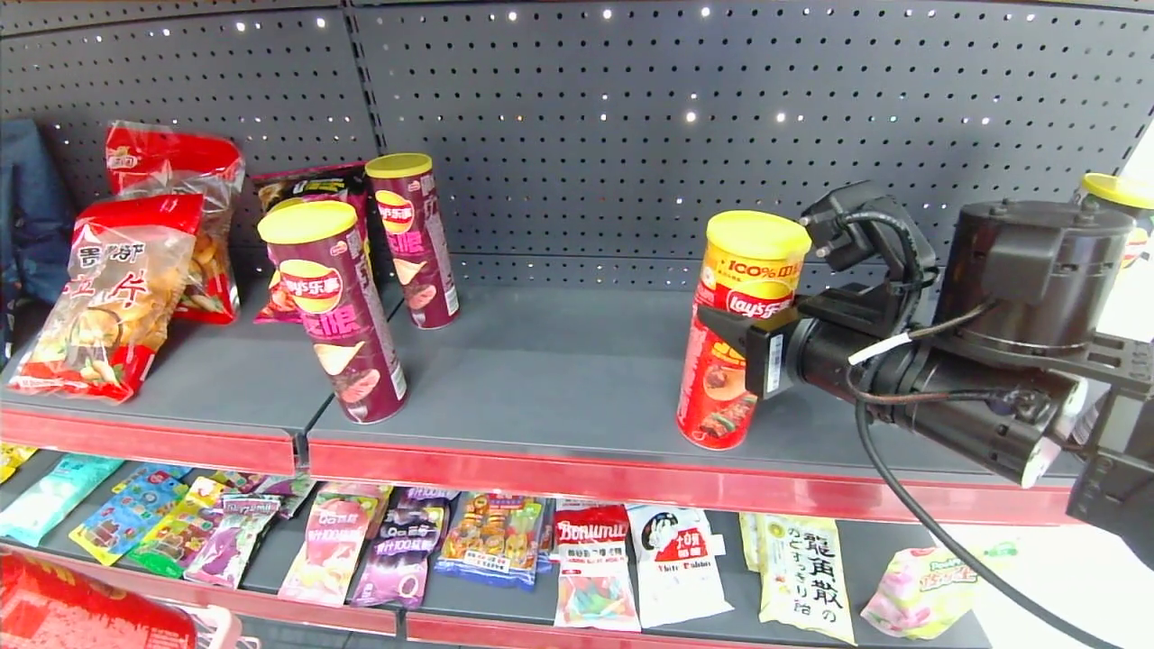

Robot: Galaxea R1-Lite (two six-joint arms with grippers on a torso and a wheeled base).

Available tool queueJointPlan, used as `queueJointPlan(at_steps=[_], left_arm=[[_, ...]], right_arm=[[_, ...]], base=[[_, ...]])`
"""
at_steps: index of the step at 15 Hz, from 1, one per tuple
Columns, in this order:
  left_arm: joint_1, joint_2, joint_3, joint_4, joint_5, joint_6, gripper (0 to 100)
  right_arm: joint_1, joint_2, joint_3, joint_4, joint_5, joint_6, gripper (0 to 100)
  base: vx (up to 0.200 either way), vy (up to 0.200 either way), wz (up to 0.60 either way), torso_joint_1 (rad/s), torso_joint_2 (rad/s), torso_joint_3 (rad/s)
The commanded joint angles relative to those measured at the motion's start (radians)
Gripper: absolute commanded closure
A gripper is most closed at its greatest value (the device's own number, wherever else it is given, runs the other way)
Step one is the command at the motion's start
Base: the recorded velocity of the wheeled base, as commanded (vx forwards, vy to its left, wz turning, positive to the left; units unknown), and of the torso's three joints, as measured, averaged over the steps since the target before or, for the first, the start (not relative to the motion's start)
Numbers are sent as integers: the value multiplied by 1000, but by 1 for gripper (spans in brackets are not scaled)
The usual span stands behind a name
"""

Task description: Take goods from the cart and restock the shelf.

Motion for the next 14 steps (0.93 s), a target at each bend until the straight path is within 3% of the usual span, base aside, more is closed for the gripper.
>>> queueJointPlan(at_steps=[1, 14], left_arm=[[0, 2, 0, 0, 0, 0, 100], [0, 2, 0, 0, 0, 0, 100]], right_arm=[[1, -9, 3, 1, 0, 0, 100], [53, -37, 57, 1, -20, 7, 100]], base=[[0, 0, 0, 0, 0, 0], [0, 0, 0, 0, 0, 0]])
